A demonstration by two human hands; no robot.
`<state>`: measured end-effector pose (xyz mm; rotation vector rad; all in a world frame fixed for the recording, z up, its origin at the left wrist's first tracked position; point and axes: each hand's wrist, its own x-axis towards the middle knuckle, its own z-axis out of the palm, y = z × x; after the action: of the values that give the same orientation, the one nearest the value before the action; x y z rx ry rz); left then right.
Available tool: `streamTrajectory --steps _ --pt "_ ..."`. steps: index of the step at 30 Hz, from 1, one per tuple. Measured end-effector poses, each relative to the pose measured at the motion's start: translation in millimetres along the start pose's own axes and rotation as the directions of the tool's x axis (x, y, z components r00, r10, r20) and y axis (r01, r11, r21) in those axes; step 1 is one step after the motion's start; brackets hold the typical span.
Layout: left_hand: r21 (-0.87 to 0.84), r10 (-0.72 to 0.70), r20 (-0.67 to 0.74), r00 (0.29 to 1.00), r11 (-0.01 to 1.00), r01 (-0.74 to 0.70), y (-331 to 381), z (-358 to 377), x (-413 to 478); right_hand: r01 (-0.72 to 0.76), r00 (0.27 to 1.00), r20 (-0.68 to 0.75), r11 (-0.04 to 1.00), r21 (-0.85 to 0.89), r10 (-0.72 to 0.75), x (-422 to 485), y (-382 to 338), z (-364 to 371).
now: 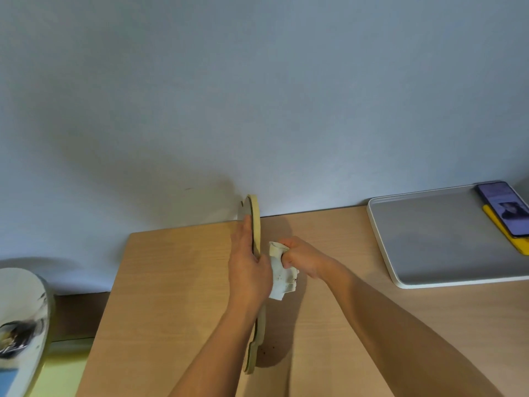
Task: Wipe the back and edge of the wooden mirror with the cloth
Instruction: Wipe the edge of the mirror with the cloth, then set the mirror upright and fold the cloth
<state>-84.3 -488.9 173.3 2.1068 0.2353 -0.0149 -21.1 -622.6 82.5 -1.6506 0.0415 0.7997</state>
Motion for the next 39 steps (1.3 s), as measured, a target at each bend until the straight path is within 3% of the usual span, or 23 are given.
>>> streamTrajectory --steps 5,12,18,20,22,25,27,29,30,32,36,39 --pt "0.153 0.039 0.017 0.999 0.987 -0.042 2 28 -4 -0.028 1.0 -0.001 0.999 0.039 0.028 -1 18 -12" --pt "0.243 0.028 0.003 1.0 0.97 -0.028 -5 35 1 -0.042 0.999 -0.019 0.994 0.104 0.044 -6 23 -14" --pt "0.261 0.005 -0.031 0.999 0.965 0.004 3 32 -3 0.033 0.998 -0.062 0.985 0.168 -0.022 -41 17 -23" --pt "0.183 0.046 -0.059 0.997 0.983 -0.034 8 22 -15 0.077 0.994 -0.093 0.969 0.236 -0.057 -66 8 -31" --pt "-0.013 0.026 -0.059 0.998 1.0 -0.027 16 2 -33 0.122 0.989 -0.121 0.939 0.322 -0.087 -100 -9 -41" --pt "-0.367 -0.133 0.108 0.985 0.916 0.164 32 -30 -63 0.177 0.983 -0.109 0.887 0.426 -0.144 -154 -45 -45" --pt "-0.58 -0.138 0.268 0.954 0.767 0.274 38 -44 -80 0.191 0.981 -0.061 0.866 0.462 -0.185 -180 -73 -31" --pt "-0.766 -0.1 0.387 0.917 0.52 0.379 38 -60 -93 0.192 0.973 0.019 0.857 0.478 -0.228 -191 -100 -1" --pt "-0.816 -0.091 0.404 0.91 0.413 0.404 37 -70 -98 0.193 0.965 0.059 0.847 0.495 -0.254 -190 -111 19" --pt "-0.855 -0.125 0.378 0.917 0.333 0.398 27 -98 -99 0.197 0.958 0.062 0.804 0.561 -0.278 -177 -128 67" --pt "-0.86 -0.282 0.2 0.938 0.407 0.306 -27 -168 -69 0.216 0.976 -0.115 0.803 0.555 -0.183 -117 -135 165" --pt "-0.794 -0.353 0.1 0.93 0.536 0.288 -82 -223 -33 0.177 0.984 -0.121 0.814 0.554 -0.131 -56 -139 231"
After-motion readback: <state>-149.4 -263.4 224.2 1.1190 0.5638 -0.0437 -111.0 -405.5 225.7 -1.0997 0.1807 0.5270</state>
